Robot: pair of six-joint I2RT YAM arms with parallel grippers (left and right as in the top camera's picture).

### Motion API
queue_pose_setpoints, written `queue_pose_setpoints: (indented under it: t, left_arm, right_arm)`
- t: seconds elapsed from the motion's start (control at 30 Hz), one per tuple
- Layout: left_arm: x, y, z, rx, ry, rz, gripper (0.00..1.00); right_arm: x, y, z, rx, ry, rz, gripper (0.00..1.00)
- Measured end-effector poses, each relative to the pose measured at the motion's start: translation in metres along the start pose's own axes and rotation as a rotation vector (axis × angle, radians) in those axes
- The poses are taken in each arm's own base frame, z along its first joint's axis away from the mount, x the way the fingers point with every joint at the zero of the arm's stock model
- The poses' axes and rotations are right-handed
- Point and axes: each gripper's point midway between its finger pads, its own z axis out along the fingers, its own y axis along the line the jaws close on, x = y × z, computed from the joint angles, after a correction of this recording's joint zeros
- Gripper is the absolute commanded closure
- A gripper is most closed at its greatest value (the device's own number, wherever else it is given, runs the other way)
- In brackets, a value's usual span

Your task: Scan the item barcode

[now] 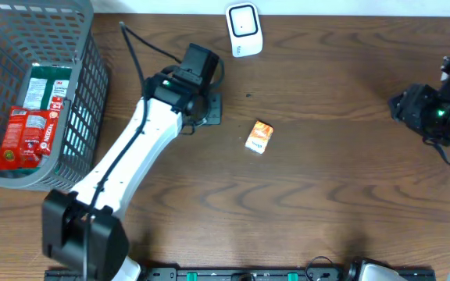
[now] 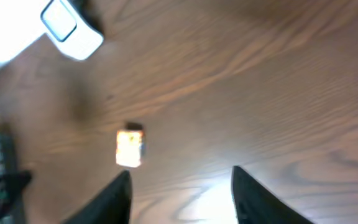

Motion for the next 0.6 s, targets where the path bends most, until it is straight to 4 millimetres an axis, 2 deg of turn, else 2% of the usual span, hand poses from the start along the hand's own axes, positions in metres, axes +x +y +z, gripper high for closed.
queue_pose_setpoints:
  t: [0.07,0.1,0.17,0.27,0.3,0.47,0.6]
  left_arm:
    - [0.000,-0.016,0.014,0.051,0.010,0.019,0.92]
    - [0.002,-0.026,0.022,0.075,0.023,0.032,0.92]
    - [0.011,-0.041,0.042,0.106,0.065,0.057,0.93]
    - [0.024,-0.061,0.070,0.133,0.110,0.096,0.93]
    - [0.029,-0.066,0.079,0.138,0.124,0.110,0.93]
    - [0.053,-0.083,0.118,0.147,0.190,0.170,0.92]
    - [0.060,-0.084,0.135,0.148,0.211,0.180,0.93]
  right_arm:
    - [0.011,0.006,0.011,-0.027,0.045,-0.015,0.43]
    - [0.018,0.008,0.018,-0.036,0.072,-0.021,0.41]
    - [0.040,0.008,0.039,-0.048,0.149,-0.025,0.37]
    - [0.062,0.005,0.064,-0.050,0.217,-0.032,0.12]
    - [0.068,0.004,0.073,-0.053,0.231,-0.040,0.11]
    - [0.094,-0.002,0.099,-0.050,0.299,-0.038,0.19]
    - [0.091,-0.001,0.106,-0.065,0.275,-0.040,0.39]
